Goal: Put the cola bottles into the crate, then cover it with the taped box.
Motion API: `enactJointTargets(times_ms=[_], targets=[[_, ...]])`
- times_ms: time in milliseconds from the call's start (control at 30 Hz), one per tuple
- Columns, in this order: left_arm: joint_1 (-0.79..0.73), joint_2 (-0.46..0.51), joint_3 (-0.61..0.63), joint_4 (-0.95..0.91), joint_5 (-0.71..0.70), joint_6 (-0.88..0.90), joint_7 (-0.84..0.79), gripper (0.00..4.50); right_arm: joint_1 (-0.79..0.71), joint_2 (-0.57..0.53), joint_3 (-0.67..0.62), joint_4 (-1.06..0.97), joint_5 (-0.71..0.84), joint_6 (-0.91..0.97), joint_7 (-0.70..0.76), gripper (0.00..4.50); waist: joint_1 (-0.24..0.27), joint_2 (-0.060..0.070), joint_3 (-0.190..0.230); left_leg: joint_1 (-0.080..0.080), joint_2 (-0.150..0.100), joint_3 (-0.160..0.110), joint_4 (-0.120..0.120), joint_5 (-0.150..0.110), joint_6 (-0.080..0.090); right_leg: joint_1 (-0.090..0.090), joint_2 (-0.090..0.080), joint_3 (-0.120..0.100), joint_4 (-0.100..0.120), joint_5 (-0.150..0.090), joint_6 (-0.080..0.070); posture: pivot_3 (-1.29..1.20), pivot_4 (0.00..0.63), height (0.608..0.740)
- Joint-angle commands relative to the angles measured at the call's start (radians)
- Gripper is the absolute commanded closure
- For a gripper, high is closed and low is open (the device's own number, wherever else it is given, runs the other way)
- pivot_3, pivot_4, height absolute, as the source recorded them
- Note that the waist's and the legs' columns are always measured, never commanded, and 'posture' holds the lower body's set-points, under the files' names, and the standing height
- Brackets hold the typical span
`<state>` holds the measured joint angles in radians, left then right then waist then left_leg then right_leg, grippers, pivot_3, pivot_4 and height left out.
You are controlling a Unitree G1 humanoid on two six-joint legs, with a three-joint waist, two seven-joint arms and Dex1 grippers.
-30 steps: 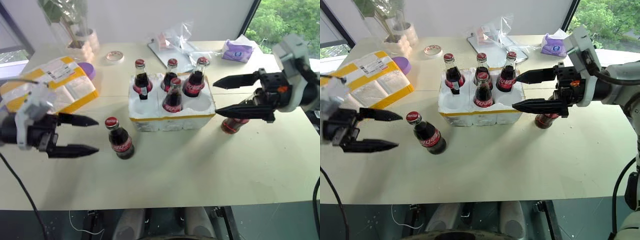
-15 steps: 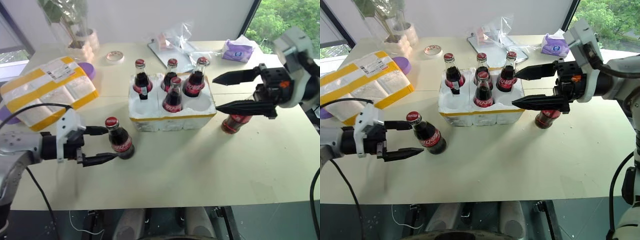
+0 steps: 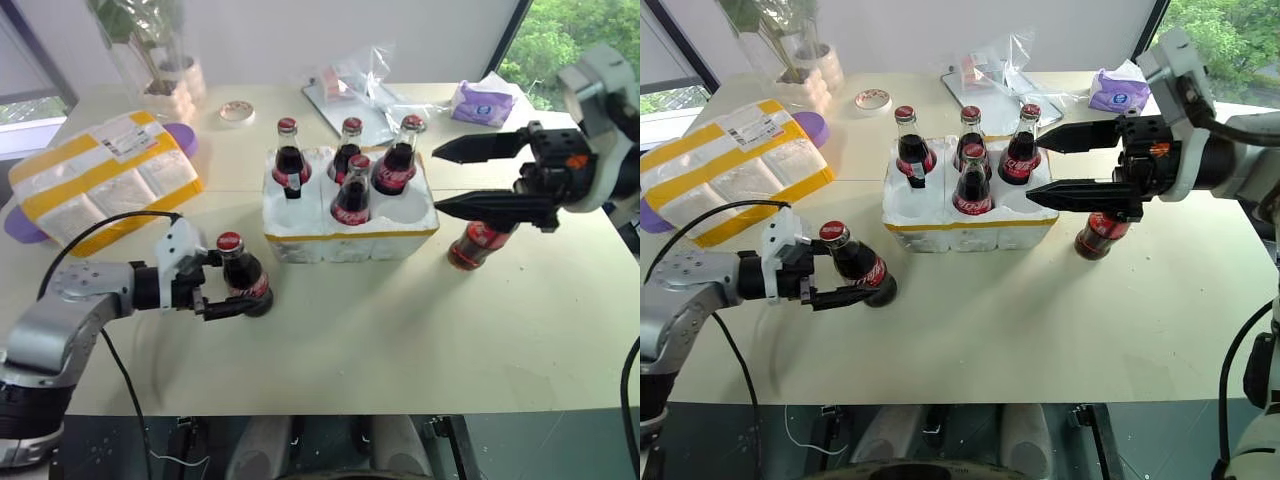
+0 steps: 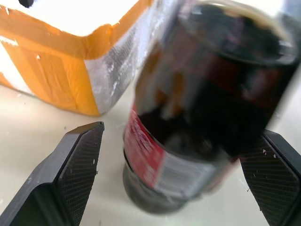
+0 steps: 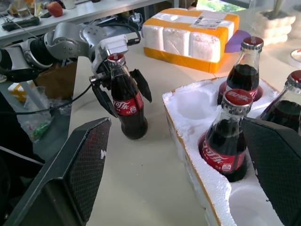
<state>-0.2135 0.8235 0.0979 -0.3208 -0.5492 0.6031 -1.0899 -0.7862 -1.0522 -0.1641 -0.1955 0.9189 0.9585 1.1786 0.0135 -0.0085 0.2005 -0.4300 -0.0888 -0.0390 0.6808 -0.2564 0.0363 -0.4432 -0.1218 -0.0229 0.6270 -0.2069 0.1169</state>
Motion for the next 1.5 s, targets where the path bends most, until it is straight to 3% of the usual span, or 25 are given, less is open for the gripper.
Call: enactJointTargets(times_ms=[33, 200, 333, 500, 633, 867, 1200, 1267, 1333, 1500], targets=[[-0.049, 0.007, 0.03, -0.004, -0.045, 0.026, 0.006, 1.71, 0.007, -0.004, -0.049, -0.03, 0.024, 0.008, -0.019, 0.0, 0.0, 0.0, 0.0, 0.0, 0.0, 0.0, 0.0, 0.0, 0.0, 0.0, 0.0, 0.0, 0.0, 0.0, 0.0, 0.0, 0.15, 0.738], [-0.144, 0.061, 0.114, 0.01, -0.211, 0.162, -0.053, 1.73, 0.035, 0.001, -0.06, -0.049, 0.034, 0.01, -0.04, 0.0, -0.001, 0.0, 0.0, 0.0, 0.0, 0.0, 0.0, 0.0, 0.0, 0.0, 0.001, 0.0, 0.0, 0.0, 0.0, 0.0, 0.15, 0.738], [-0.386, 0.111, 0.135, 0.164, -0.3, 0.253, -0.099, 1.73, 0.049, 0.004, -0.067, -0.062, 0.042, 0.01, -0.051, 0.0, 0.002, -0.001, 0.0, 0.0, 0.0, -0.001, 0.0, 0.0, 0.0, 0.0, 0.002, -0.002, 0.001, 0.0, 0.0, 0.0, 0.15, 0.738], [-0.676, 0.073, 0.063, 0.389, -0.242, 0.222, -0.13, 1.73, 0.059, 0.014, -0.073, -0.071, 0.046, 0.006, -0.073, 0.0, -0.001, -0.001, 0.0, 0.0, -0.001, 0.001, 0.001, 0.0, 0.0, 0.0, 0.002, -0.002, 0.001, 0.0, 0.0, 0.0, 0.15, 0.738], [-0.789, -0.014, -0.025, 0.535, -0.133, 0.119, -0.153, 1.73, 0.078, 0.023, -0.093, -0.09, 0.061, 0.011, -0.101, 0.0, -0.001, -0.001, 0.0, 0.0, -0.001, 0.001, 0.001, 0.0, 0.0, 0.0, 0.003, -0.002, 0.001, 0.0, 0.0, 0.0, 0.15, 0.738], [-0.786, -0.122, -0.158, 0.652, 0.028, -0.046, -0.237, 1.73, 0.126, 0.011, -0.145, -0.133, 0.101, 0.034, -0.155, 0.0, -0.002, -0.002, 0.001, 0.0, -0.001, 0.002, 0.001, 0.0, 0.0, -0.001, 0.002, -0.001, 0.001, 0.0, 0.001, 0.0, 0.15, 0.738], [-0.665, -0.174, -0.252, 0.655, 0.207, -0.213, -0.225, 1.73, 0.176, 0.018, -0.169, -0.155, 0.104, 0.03, -0.206, 0.0, -0.003, -0.001, 0.001, 0.0, 0.0, 0.003, 0.001, 0.0, 0.001, -0.001, 0.001, 0.0, 0.001, 0.0, 0.0, 0.0, 0.15, 0.738], [-0.646, -0.181, -0.254, 0.658, 0.232, -0.231, -0.202, 0.65, 0.192, 0.024, -0.165, -0.164, 0.09, 0.02, -0.224, 0.0, -0.004, -0.001, 0.0, 0.0, 0.0, 0.003, 0.0, 0.0, 0.001, -0.001, 0.0, 0.0, 0.001, 0.0, 0.0, 0.0, 0.15, 0.738], [-0.635, -0.181, -0.231, 0.646, 0.225, -0.22, -0.189, 0.02, 0.204, 0.031, -0.168, -0.168, 0.083, 0.016, -0.253, 0.0, -0.002, -0.001, 0.0, 0.0, 0.0, 0.003, 0.0, 0.0, 0.001, -0.001, 0.001, 0.0, 0.001, 0.0, 0.0, 0.0, 0.15, 0.738], [-0.626, -0.128, -0.145, 0.549, 0.178, -0.168, -0.159, 0.02, 0.23, 0.003, -0.245, -0.177, 0.129, 0.043, -0.282, 0.0, -0.001, -0.001, 0.0, 0.0, 0.0, 0.003, 0.001, 0.0, 0.001, -0.001, 0.0, 0.0, 0.001, 0.0, 0.0, 0.0, 0.15, 0.738]])
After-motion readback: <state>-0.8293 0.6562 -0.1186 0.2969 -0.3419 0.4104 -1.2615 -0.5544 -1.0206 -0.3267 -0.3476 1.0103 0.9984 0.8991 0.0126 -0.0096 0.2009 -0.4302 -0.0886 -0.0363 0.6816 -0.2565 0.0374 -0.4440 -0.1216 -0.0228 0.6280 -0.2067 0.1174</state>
